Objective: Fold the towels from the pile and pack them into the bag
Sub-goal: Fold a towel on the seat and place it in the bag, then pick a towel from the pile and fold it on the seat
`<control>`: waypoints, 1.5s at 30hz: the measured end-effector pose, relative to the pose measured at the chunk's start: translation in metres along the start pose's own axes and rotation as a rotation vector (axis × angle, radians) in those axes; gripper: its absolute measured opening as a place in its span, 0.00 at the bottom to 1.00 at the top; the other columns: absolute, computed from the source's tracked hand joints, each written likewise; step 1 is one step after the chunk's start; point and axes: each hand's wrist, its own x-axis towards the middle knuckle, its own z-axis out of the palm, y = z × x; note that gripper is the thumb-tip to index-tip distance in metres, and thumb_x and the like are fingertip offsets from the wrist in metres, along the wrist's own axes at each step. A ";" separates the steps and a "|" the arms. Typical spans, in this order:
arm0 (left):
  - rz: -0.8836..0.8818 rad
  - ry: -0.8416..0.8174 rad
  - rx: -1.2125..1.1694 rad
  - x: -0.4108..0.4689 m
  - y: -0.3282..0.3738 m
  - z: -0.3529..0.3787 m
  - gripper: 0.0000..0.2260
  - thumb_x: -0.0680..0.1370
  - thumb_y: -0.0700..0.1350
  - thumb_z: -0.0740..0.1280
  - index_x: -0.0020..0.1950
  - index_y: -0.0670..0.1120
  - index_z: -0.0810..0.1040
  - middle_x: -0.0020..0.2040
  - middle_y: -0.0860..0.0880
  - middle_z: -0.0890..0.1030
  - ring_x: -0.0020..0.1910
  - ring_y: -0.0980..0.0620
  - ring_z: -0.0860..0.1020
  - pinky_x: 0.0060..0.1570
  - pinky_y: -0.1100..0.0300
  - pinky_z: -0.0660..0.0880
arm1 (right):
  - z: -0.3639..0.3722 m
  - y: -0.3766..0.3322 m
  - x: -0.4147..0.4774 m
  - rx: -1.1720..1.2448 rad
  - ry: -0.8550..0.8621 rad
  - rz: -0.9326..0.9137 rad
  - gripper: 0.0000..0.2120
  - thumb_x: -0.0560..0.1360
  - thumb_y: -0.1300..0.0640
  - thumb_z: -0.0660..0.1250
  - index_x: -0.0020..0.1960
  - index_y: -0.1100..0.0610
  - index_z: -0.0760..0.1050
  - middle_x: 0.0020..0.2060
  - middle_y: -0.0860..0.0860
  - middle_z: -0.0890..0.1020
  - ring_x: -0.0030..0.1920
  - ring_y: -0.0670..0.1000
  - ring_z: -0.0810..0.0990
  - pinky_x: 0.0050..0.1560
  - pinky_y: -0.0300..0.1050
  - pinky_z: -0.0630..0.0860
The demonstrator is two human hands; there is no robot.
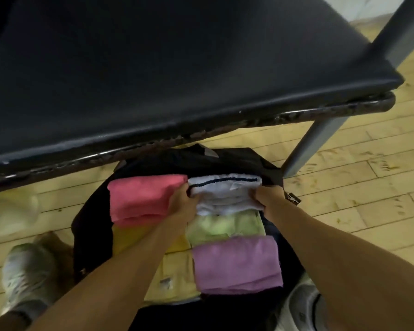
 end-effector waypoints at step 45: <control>-0.060 0.773 0.290 -0.128 -0.087 -0.484 0.28 0.75 0.53 0.69 0.67 0.37 0.68 0.65 0.35 0.67 0.65 0.36 0.67 0.64 0.45 0.67 | 0.238 -0.204 -0.366 -0.253 -0.577 -1.021 0.11 0.78 0.68 0.61 0.53 0.59 0.79 0.44 0.56 0.83 0.37 0.50 0.83 0.37 0.40 0.81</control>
